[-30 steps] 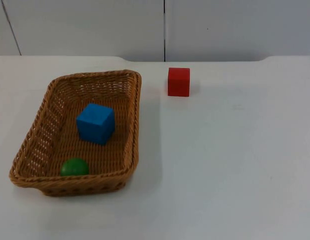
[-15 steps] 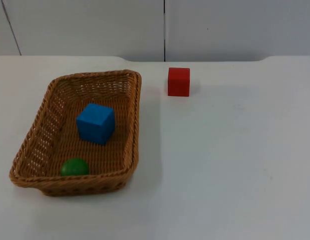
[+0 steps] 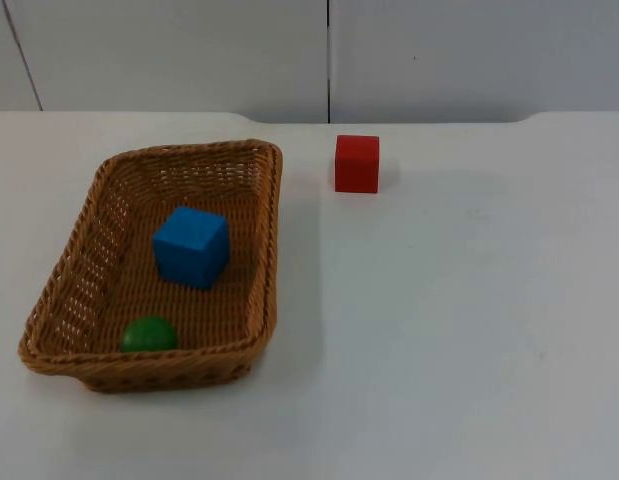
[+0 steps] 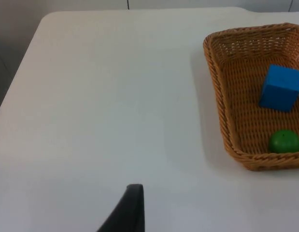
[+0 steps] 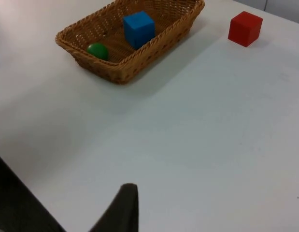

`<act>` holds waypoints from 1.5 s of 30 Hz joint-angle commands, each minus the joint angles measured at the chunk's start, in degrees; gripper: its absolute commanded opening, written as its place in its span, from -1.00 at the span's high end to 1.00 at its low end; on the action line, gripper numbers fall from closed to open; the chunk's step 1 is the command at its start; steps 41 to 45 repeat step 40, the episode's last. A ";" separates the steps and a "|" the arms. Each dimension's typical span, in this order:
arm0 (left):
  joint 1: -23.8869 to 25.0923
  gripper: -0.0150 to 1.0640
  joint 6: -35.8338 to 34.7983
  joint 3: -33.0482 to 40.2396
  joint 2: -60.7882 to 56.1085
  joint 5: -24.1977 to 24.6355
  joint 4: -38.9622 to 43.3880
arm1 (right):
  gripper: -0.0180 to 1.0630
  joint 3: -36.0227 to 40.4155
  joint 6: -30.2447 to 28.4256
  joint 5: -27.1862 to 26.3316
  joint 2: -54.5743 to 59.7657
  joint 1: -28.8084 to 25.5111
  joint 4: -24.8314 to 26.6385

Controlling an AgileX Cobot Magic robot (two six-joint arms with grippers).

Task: Place all geometric objects except the red cube into the basket.

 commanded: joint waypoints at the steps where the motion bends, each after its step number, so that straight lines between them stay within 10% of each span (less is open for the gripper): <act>1: -0.15 -0.98 -0.26 0.25 -0.17 -0.70 -0.14 | -0.98 0.12 -0.34 -0.67 -0.18 -0.07 -0.06; 25: -0.15 -0.98 -0.26 0.25 -0.17 -0.70 -0.59 | -0.98 0.01 0.69 -0.67 -0.18 -3.66 0.43; 37: -0.15 -0.98 -0.26 0.25 -0.17 -0.70 -0.59 | -0.98 0.01 0.69 -0.67 -0.18 -36.93 0.43; 45: -0.15 -0.98 -0.26 0.25 -0.17 -0.70 -0.59 | -0.98 0.01 0.69 -0.67 -0.18 -40.10 0.43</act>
